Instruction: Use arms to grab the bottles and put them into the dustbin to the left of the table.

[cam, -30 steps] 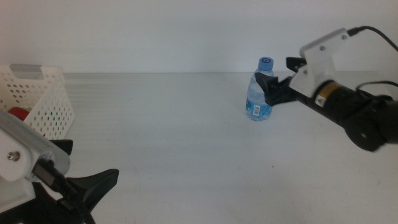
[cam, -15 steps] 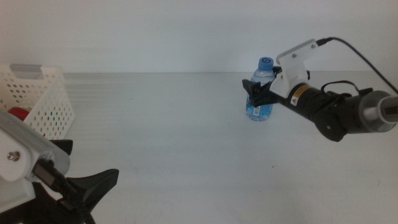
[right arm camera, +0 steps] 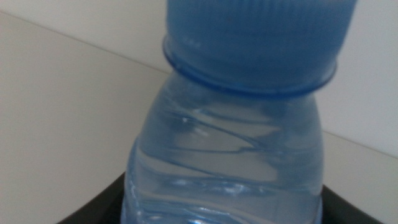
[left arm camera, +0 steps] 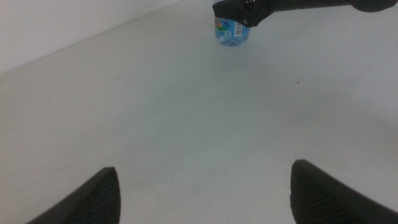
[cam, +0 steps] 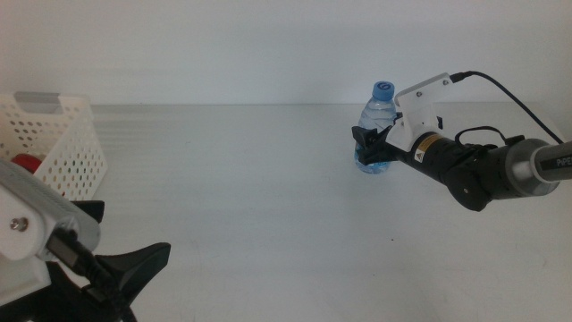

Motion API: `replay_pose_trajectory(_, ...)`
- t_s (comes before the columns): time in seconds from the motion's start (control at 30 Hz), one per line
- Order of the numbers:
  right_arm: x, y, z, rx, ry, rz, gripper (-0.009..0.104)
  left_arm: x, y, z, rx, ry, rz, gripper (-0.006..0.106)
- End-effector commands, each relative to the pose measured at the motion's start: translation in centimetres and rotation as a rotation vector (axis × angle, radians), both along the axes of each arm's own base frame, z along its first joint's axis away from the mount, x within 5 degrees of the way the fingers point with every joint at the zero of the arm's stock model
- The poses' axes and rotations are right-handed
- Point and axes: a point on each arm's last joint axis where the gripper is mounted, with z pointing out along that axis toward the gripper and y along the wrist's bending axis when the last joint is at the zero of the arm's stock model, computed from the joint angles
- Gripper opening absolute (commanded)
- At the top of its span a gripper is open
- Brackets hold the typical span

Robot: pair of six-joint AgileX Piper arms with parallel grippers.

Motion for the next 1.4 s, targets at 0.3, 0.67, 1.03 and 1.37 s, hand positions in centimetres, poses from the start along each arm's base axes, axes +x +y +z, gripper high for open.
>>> replay_pose_trajectory(0.3,-2.4,6.3,11.5,0.145,-0.278,0.213,0.000,0.2,-0.2,1.7,-0.078,-0.076,-0.002,0.090)
replay_pose_trajectory(0.67,-2.6,16.7,12.2,0.198,-0.288,0.393,0.000,0.2,-0.2,1.7,-0.078,-0.076,-0.002,0.090)
replay_pose_trajectory(1.03,0.2,19.7,9.3,0.156,-0.282,0.389,0.000,0.2,-0.2,1.7,-0.078,-0.076,-0.002,0.090)
replay_pose_trajectory(1.37,0.5,19.8,6.7,0.105,-0.234,0.384,0.007,0.2,-0.2,1.7,-0.078,-0.076,-0.002,0.090)
